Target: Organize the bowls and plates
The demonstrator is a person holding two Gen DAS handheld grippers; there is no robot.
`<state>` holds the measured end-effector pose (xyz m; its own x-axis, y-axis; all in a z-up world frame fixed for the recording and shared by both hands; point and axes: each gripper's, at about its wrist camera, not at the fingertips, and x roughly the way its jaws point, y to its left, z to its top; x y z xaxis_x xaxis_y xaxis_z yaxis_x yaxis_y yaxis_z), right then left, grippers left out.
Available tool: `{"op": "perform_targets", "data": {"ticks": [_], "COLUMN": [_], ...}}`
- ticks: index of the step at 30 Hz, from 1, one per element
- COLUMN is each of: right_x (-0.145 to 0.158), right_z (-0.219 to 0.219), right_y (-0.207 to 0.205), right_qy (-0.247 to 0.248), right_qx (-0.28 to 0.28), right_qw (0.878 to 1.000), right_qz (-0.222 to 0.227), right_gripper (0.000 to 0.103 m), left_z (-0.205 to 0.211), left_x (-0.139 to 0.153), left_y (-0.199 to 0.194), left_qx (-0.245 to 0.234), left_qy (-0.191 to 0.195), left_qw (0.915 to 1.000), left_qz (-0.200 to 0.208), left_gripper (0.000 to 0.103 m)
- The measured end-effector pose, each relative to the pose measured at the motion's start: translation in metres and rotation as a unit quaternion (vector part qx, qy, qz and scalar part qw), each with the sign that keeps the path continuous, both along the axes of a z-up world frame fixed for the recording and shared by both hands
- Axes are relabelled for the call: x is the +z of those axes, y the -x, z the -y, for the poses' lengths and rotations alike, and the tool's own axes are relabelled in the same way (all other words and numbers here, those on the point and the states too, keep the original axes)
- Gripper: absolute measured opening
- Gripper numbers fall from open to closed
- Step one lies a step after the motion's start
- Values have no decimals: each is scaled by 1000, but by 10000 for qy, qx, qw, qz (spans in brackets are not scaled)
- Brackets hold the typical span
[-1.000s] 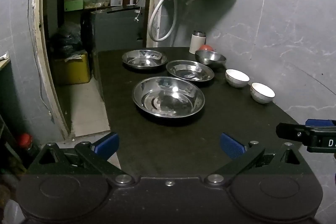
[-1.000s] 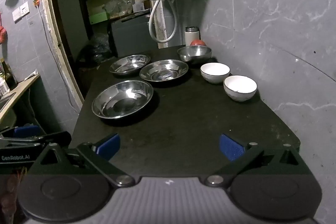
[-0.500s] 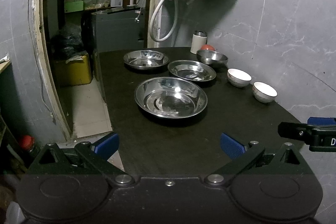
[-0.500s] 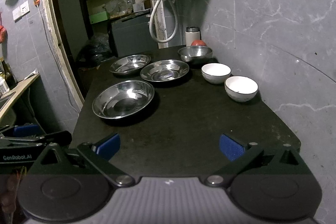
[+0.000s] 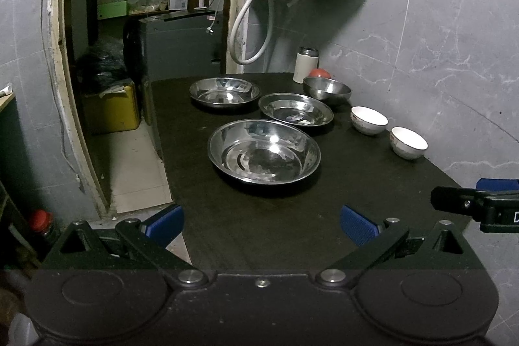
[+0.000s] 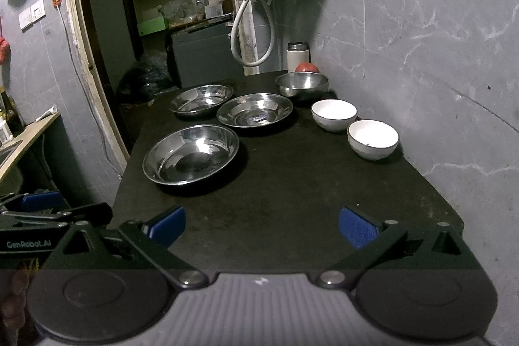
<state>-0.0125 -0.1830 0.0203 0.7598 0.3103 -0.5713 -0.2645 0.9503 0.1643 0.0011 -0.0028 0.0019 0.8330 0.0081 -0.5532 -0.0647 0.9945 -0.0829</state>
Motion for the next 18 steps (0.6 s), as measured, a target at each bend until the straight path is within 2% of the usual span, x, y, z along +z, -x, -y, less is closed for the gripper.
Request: {"op": "perform_targets", "data": {"ticks": [18], "right_x": [4], "right_z": [-1], "right_y": [-3], "right_qy": [33], "right_qx": [-38], "right_qw": [10000], "right_qz": [11], "right_gripper": [103], "left_z": [-2], "left_x": [0], "left_y": [-5], "left_qx": [-50], "left_qy": [-41], "left_qw": [10000], "left_qz": [-19], "left_gripper": [102]}}
